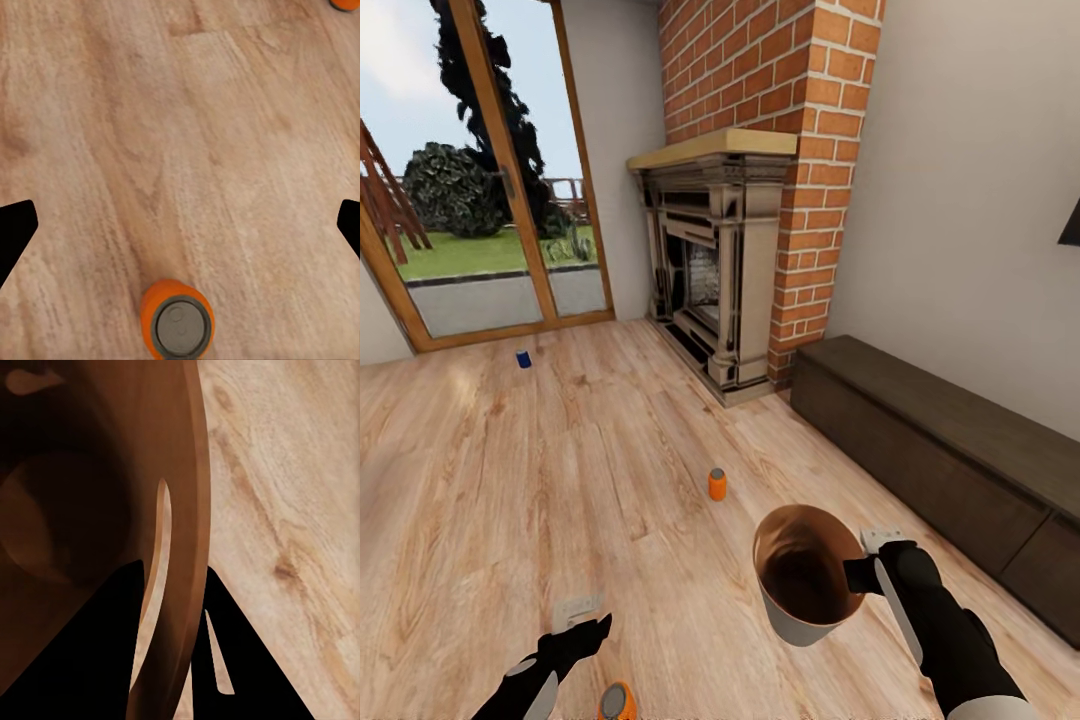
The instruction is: Put the three can of soda from the living room inside the tash can in the kitchen.
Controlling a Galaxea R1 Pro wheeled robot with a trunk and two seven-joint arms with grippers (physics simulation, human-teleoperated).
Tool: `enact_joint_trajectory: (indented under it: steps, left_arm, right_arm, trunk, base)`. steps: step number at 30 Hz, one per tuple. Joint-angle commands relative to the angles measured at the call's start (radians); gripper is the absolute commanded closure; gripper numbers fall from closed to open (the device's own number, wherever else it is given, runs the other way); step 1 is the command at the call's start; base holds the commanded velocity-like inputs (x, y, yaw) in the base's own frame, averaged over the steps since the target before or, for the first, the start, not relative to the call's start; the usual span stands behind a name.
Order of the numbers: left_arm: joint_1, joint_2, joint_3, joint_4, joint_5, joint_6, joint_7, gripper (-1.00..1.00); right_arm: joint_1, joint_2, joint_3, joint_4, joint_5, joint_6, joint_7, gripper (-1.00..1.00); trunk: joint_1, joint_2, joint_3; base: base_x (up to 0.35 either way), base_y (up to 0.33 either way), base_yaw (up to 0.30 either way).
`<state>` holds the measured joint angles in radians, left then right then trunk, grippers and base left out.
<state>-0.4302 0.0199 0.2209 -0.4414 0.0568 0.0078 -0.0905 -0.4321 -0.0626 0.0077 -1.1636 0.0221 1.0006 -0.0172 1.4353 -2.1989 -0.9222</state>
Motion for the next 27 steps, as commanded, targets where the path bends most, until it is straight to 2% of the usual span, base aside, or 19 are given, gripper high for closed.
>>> enact_joint_trajectory:
  steps: [1, 6, 17, 27]
  left_arm:
    - [0.0, 0.0, 0.0, 0.0, 0.0, 0.0, 0.0, -1.0]
    - [0.0, 0.0, 0.0, -0.002, 0.0, -0.002, 0.0, -1.0]
    - [0.0, 0.0, 0.002, 0.003, 0.0, -0.06, 0.0, -1.0]
    - [0.0, 0.0, 0.001, 0.003, 0.0, -0.064, -0.001, -1.0]
  right_arm:
    - [0.0, 0.0, 0.0, 0.0, -0.013, 0.0, 0.003, 1.0]
    - [0.0, 0.0, 0.0, -0.001, -0.013, 0.0, 0.002, 1.0]
    - [0.0, 0.0, 0.0, -0.001, -0.012, 0.0, 0.002, 1.0]
    - [0.0, 0.0, 0.001, -0.001, -0.012, 0.0, 0.002, 1.0]
  trunk:
    - [0.0, 0.0, -0.002]
    - [0.0, 0.0, -0.009]
    - [0.0, 0.0, -0.027]
    - [0.0, 0.0, -0.043]
  base:
    - [0.0, 0.0, 0.0]
    - [0.0, 0.0, 0.0]
    - [0.0, 0.0, 0.0]
    - [0.0, 0.0, 0.0]
